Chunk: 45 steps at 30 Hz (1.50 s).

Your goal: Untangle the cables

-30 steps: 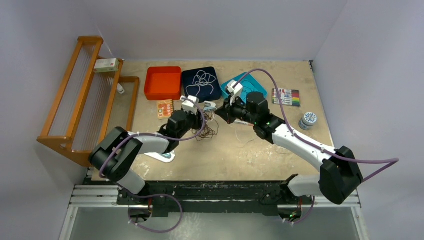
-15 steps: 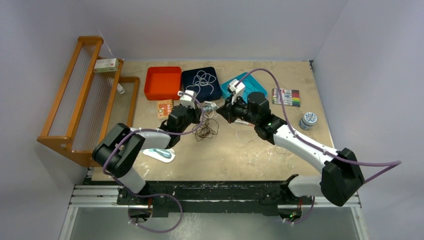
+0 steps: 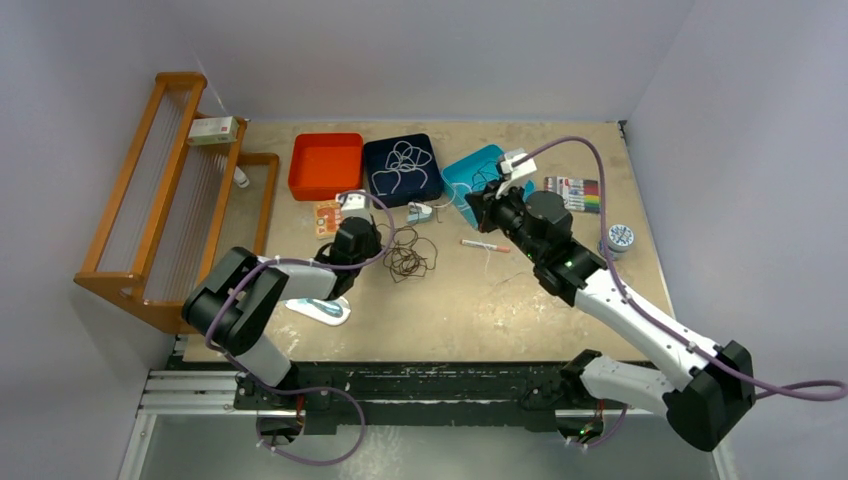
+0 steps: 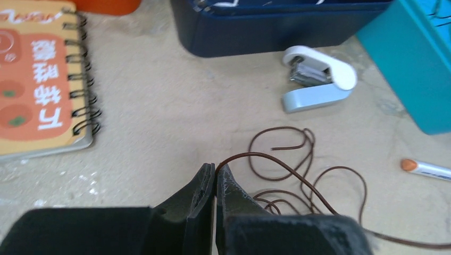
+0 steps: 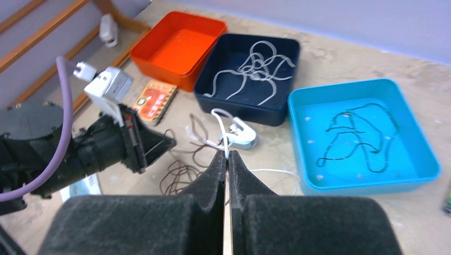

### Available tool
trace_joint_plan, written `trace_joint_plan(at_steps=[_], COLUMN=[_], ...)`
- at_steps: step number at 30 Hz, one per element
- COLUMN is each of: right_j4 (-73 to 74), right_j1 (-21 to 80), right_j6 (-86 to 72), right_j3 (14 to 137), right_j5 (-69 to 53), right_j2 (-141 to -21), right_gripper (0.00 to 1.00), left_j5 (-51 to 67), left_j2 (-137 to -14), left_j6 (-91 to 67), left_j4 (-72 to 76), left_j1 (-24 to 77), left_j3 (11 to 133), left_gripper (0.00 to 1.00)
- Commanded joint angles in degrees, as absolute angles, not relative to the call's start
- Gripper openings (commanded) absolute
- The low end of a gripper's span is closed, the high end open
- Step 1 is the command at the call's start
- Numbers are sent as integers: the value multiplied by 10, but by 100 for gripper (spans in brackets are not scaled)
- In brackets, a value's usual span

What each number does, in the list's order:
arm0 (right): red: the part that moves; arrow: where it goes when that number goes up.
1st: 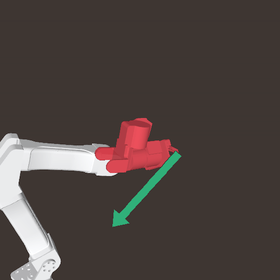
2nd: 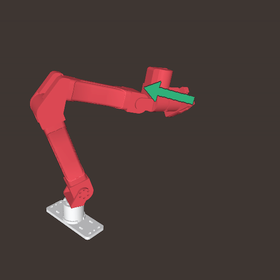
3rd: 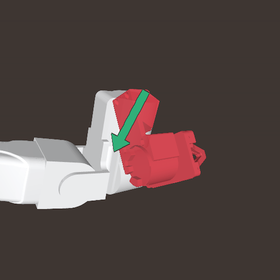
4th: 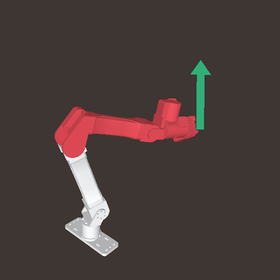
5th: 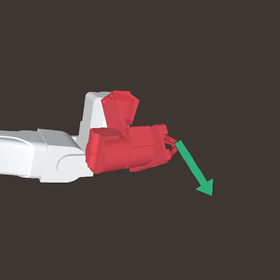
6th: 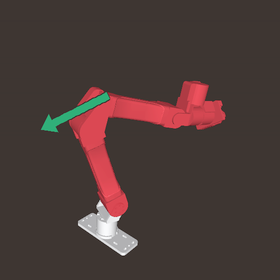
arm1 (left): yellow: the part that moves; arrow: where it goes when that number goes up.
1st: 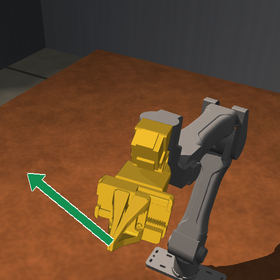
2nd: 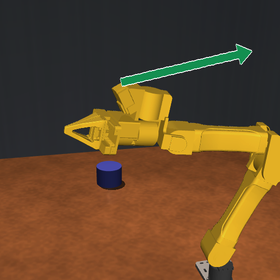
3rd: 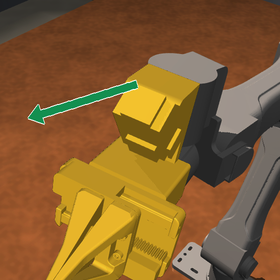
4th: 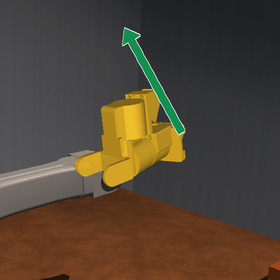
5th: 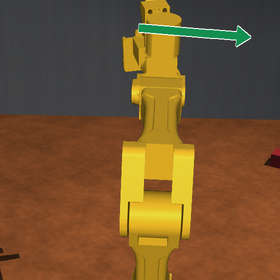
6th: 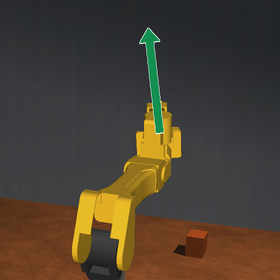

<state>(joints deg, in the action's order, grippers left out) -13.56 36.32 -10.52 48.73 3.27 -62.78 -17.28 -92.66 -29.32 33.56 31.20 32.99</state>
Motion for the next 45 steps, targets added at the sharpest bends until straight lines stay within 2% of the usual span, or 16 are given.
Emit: trace_joint_plan(at_steps=[1,17,24,27,33,35,37,39,45], right_j4=[-130,-85,-63,-25,34,63,99,155,224], right_j1=[363,363,362,362,362,362,361,360,353], right_j6=[-102,-104,-90,-127,-248,-288,-331,-393,-564], right_j3=[492,509,525,532,502,494,489,490,424], right_j5=[142,377,350,331,318,324,338,364,387], right_j2=[-580,-471,-478,-496,-515,-519,-528,-542,-538], right_gripper=[0,0,0,0,0,0,0,0,4], left_j5=[-215,-251,-185,-155,-187,-195,-207,-217,-224], left_j2=[-906,-919,-907,-885,-803,-785,-772,-761,-753], left_j6=[-338,-365,-333,-330,-342,-353,-365,-371,-370], left_j4=[285,222,238,224,149,124,104,92,75], left_j1=[307,306,307,309,338,341,341,341,341], left_j3=[333,337,338,337,320,316,314,314,342], left_gripper=[0,0,0,0,0,6,20,29,43])
